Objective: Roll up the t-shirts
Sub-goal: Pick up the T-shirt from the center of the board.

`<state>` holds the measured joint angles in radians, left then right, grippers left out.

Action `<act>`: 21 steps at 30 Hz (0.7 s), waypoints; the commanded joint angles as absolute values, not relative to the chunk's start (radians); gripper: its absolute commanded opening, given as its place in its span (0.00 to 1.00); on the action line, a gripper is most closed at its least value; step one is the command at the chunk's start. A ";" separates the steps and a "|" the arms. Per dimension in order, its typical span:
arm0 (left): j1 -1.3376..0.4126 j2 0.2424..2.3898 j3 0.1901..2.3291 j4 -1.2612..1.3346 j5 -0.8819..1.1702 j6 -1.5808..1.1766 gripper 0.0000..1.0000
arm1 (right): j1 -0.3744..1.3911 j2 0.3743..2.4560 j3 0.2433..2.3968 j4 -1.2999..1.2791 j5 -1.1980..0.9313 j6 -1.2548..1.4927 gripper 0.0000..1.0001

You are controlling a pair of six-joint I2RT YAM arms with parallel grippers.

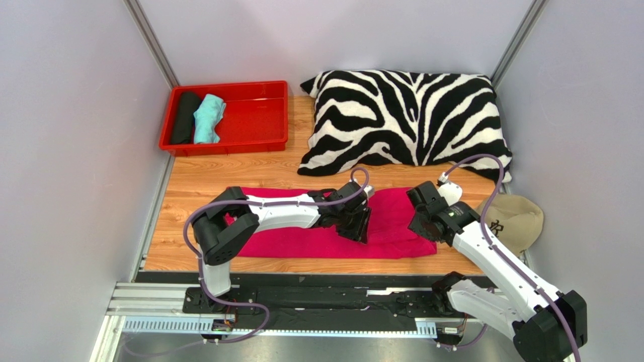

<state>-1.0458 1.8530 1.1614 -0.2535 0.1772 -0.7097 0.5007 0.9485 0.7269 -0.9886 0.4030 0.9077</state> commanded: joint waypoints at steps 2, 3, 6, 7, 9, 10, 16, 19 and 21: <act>-1.055 1.832 1.174 -0.262 0.130 -0.721 0.41 | 0.495 0.954 0.752 -0.945 0.437 0.897 0.34; -1.054 1.841 1.175 -0.264 0.132 -0.722 0.40 | 0.495 0.957 0.750 -0.939 0.436 0.896 0.34; -1.055 1.853 1.178 -0.268 0.132 -0.727 0.40 | 0.491 0.962 0.746 -0.934 0.433 0.890 0.34; -1.058 1.855 1.175 -0.267 0.129 -0.729 0.40 | 0.489 0.962 0.744 -0.934 0.434 0.888 0.35; -1.060 1.864 1.177 -0.261 0.132 -0.732 0.40 | 0.486 0.962 0.742 -0.928 0.431 0.884 0.35; -1.063 1.867 1.180 -0.262 0.132 -0.733 0.40 | 0.486 0.963 0.741 -0.928 0.430 0.882 0.35; -1.069 1.885 1.190 -0.258 0.127 -0.738 0.43 | 0.482 0.973 0.733 -0.919 0.425 0.874 0.35; -1.074 1.894 1.198 -0.259 0.127 -0.742 0.42 | 0.480 0.977 0.729 -0.913 0.422 0.874 0.35; -1.075 1.891 1.201 -0.258 0.130 -0.745 0.37 | 0.479 0.977 0.727 -0.911 0.420 0.871 0.35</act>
<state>-1.0630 1.8820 1.1664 -0.2687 0.1326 -0.7341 0.4858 0.9768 0.7265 -0.9497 0.4023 0.8845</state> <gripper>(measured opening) 0.402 0.347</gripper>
